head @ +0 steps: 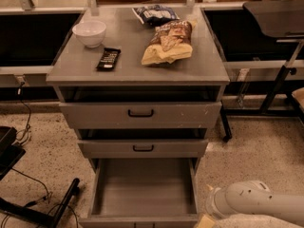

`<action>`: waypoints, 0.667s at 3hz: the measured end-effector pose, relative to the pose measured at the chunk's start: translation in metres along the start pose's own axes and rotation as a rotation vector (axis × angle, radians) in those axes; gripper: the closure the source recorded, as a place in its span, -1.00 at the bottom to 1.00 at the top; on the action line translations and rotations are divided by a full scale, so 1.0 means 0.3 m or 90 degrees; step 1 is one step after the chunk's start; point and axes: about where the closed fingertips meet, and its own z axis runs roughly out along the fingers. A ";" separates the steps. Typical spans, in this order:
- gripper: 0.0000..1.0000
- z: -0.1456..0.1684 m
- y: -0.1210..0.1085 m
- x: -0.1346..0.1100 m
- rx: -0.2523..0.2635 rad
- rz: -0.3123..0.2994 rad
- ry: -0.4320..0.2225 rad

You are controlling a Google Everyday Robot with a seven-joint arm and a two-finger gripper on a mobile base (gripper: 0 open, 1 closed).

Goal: Close bottom drawer

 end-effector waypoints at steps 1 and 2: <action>-1.00 0.000 0.000 0.000 0.000 0.000 0.000; -0.62 0.125 0.040 0.088 -0.015 0.001 0.010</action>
Offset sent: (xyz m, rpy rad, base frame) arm -0.0440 -0.0050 -0.1377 -0.0174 0.0721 0.0209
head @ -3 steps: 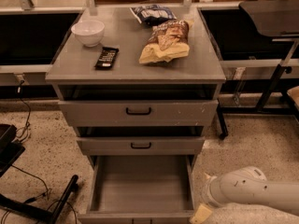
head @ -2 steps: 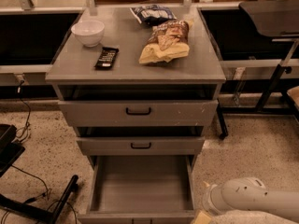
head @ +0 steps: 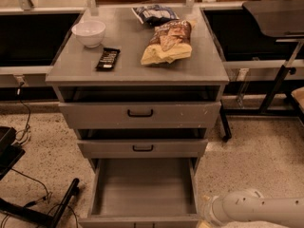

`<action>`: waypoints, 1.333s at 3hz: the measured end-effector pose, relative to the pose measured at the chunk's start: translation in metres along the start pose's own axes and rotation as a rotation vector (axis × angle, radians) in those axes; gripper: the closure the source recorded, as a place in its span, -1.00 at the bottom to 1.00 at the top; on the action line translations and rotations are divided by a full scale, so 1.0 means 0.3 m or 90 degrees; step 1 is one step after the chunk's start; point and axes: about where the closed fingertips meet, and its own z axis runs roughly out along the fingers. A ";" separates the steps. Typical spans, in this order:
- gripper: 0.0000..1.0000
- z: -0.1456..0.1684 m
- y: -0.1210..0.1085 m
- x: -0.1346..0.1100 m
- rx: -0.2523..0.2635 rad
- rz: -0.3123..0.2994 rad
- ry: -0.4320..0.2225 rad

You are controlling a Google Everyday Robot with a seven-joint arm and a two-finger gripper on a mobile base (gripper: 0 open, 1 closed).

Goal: Close bottom drawer

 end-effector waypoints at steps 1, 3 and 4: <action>-0.16 0.209 0.127 0.156 -0.037 0.010 0.010; 0.77 0.582 0.268 0.286 -0.078 -0.019 0.002; 1.00 0.735 0.268 0.222 -0.072 -0.031 -0.044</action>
Offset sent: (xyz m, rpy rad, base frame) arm -0.1281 0.0443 -0.2276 -0.0087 0.1240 0.0753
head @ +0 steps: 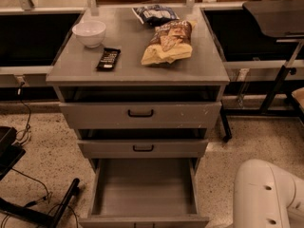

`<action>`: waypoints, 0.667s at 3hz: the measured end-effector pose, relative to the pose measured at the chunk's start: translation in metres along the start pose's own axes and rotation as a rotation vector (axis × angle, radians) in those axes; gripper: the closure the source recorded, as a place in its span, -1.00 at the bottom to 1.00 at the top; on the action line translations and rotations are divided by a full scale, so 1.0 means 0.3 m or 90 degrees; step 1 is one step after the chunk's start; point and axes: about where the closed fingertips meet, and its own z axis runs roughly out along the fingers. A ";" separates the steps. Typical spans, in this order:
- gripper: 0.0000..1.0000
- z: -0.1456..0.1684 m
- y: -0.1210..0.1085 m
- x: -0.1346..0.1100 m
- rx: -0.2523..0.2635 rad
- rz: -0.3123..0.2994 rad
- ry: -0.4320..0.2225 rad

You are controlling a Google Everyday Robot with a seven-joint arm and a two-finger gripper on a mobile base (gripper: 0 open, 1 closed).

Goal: Close bottom drawer

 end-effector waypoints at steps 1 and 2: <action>1.00 0.073 -0.054 -0.096 0.029 -0.023 -0.054; 1.00 0.088 -0.121 -0.181 0.065 -0.043 -0.099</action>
Offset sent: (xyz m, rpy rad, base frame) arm 0.0943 0.0517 0.0027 0.1563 -0.2724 -0.0130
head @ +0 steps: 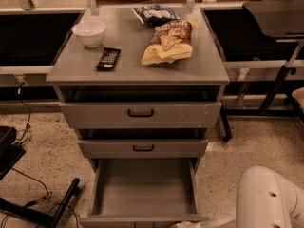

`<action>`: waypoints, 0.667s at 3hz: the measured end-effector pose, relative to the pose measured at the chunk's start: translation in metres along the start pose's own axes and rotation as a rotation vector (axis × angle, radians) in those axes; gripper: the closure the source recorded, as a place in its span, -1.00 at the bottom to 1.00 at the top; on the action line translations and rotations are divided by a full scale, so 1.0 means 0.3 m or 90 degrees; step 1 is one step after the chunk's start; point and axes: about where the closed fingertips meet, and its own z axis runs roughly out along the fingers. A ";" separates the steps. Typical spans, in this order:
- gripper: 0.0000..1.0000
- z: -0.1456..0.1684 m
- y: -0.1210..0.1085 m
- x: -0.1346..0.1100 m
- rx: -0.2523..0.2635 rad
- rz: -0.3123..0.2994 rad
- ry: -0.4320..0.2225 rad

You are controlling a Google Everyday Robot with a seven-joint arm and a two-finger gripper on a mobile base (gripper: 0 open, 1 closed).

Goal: Close bottom drawer

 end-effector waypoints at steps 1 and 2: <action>1.00 0.000 0.000 0.000 0.000 0.000 0.000; 1.00 0.046 -0.042 -0.049 0.009 -0.027 -0.019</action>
Offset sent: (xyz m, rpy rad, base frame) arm 0.0952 0.0183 -0.0181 0.0663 -0.1529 0.0992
